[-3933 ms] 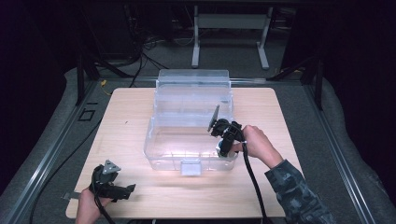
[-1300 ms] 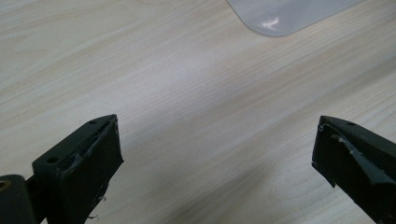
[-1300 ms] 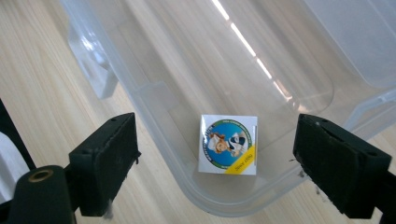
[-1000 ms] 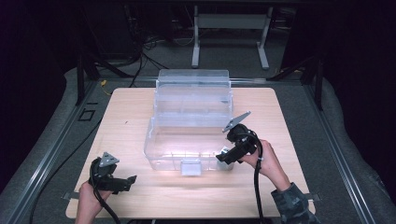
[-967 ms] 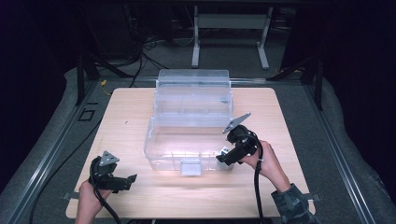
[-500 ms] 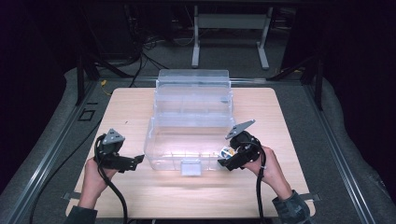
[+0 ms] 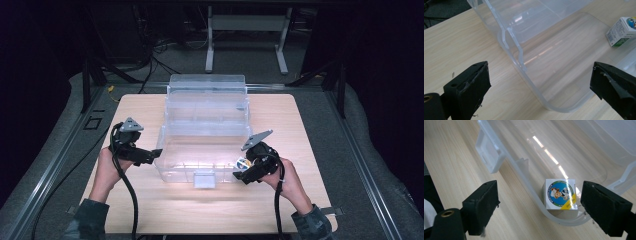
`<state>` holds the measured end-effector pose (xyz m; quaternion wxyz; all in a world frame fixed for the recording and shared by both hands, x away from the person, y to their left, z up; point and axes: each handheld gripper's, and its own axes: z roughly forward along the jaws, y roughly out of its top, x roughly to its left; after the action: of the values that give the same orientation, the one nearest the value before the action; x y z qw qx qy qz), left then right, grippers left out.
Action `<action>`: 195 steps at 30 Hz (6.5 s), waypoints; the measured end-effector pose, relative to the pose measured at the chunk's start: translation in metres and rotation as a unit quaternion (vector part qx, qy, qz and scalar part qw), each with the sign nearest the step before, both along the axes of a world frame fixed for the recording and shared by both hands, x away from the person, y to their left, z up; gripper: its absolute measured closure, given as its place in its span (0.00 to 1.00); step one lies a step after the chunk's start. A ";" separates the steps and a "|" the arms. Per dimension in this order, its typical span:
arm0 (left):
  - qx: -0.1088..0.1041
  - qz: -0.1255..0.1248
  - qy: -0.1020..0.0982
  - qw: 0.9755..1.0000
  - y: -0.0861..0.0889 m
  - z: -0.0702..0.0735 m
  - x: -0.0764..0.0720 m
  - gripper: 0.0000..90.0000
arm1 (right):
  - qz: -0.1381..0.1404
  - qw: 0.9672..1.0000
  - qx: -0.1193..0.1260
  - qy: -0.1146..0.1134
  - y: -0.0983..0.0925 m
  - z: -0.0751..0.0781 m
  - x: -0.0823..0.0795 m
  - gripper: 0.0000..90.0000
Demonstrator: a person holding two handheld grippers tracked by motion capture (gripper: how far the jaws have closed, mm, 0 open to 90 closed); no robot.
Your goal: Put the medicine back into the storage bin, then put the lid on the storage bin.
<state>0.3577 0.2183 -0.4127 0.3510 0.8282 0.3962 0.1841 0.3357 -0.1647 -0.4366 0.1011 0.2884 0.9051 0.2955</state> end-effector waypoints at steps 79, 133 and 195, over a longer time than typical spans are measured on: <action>0.008 -0.037 0.025 0.999 -0.090 0.010 0.172 0.38 | 0.004 1.000 -0.015 0.010 0.026 -0.042 0.001 0.38; 0.089 -0.088 0.018 0.992 -0.109 0.017 0.162 0.81 | -0.034 0.998 0.042 -0.027 0.028 -0.054 -0.003 0.64; 0.036 -0.120 0.016 0.992 -0.102 0.038 0.113 0.84 | -0.037 0.998 0.042 -0.034 0.031 -0.058 -0.002 0.59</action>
<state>0.4703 0.1164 -0.3751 0.3342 0.8845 0.2930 0.1418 0.3332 -0.1340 -0.4946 0.1306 0.3159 0.8765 0.3389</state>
